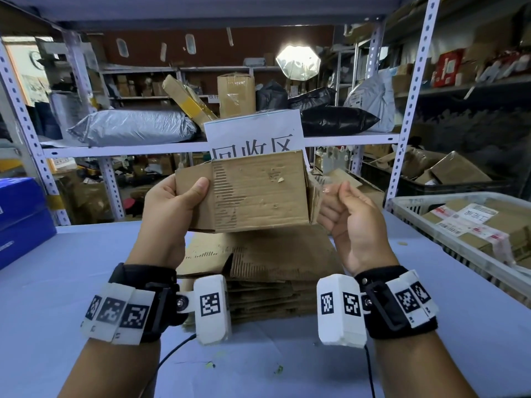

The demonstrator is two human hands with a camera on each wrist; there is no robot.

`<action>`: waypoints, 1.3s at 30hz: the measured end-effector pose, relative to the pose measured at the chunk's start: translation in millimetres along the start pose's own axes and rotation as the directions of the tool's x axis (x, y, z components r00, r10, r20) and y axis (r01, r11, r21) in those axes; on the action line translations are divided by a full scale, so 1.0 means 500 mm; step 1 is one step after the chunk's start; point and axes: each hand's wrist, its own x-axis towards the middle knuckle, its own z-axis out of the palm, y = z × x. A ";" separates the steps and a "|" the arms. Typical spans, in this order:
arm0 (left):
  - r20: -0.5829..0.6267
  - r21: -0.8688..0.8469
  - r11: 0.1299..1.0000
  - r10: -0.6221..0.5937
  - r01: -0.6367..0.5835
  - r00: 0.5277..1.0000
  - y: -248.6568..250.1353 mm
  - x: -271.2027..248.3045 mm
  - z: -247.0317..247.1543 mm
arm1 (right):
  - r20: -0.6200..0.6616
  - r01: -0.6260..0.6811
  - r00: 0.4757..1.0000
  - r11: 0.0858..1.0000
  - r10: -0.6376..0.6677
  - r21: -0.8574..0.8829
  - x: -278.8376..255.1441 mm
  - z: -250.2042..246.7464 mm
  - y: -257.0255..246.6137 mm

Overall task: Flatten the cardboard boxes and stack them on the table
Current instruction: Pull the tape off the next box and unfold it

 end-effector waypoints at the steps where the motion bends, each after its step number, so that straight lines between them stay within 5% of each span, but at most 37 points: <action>1: 0.020 0.008 1.000 -0.009 0.008 1.000 0.002 0.006 -0.004 | 0.007 -0.009 1.000 1.000 0.009 0.011 -0.001 -0.002 -0.001; 9: 0.064 0.086 0.992 -0.099 0.093 0.993 -0.001 0.062 0.001 | 0.016 -0.027 1.000 0.985 0.024 0.171 0.004 -0.034 -0.031; 12: 0.026 0.239 0.968 -0.083 0.074 0.996 0.001 0.078 0.028 | 0.063 -0.017 0.998 0.981 0.005 0.191 0.004 -0.036 -0.039; 14: 0.001 0.458 0.889 -0.005 0.004 1.000 0.014 0.084 0.051 | 0.067 -0.016 0.998 0.975 0.001 0.223 0.003 -0.033 -0.040; 16: 0.083 0.735 0.655 0.172 -0.177 0.982 0.037 0.076 0.073 | 0.067 -0.017 0.998 0.966 -0.001 0.258 0.003 -0.028 -0.042; 18: 0.340 0.751 0.477 0.313 -0.457 0.887 0.071 0.049 0.093 | 0.094 -0.012 0.995 0.961 -0.015 0.275 0.003 -0.023 -0.045; 19: 0.489 0.658 0.499 0.288 -0.565 0.823 0.088 0.033 0.102 | 0.113 -0.008 0.993 0.963 -0.024 0.270 0.003 -0.020 -0.047; 21: 0.705 0.517 0.586 0.122 -0.625 0.698 0.114 0.009 0.122 | 0.156 -0.002 0.987 0.963 -0.041 0.268 0.001 -0.013 -0.050; 24: 0.808 0.561 0.396 -0.071 -0.727 0.585 0.115 -0.005 0.147 | 0.196 -0.013 0.979 0.948 -0.052 0.319 -0.002 -0.007 -0.053; 29: 0.800 0.598 0.086 -0.006 -0.797 0.600 0.083 0.000 0.145 | 0.187 -0.022 0.981 0.924 -0.054 0.381 -0.002 -0.008 -0.049; 35: 0.804 0.595 0.048 -0.048 -0.802 0.593 0.039 0.002 0.144 | 0.146 -0.014 0.988 0.930 -0.042 0.367 -0.002 0.005 -0.044; 39: 0.758 0.646 -0.013 -0.107 -0.763 0.644 0.019 -0.008 0.152 | 0.115 0.037 0.991 0.972 -0.064 0.230 -0.012 0.003 -0.041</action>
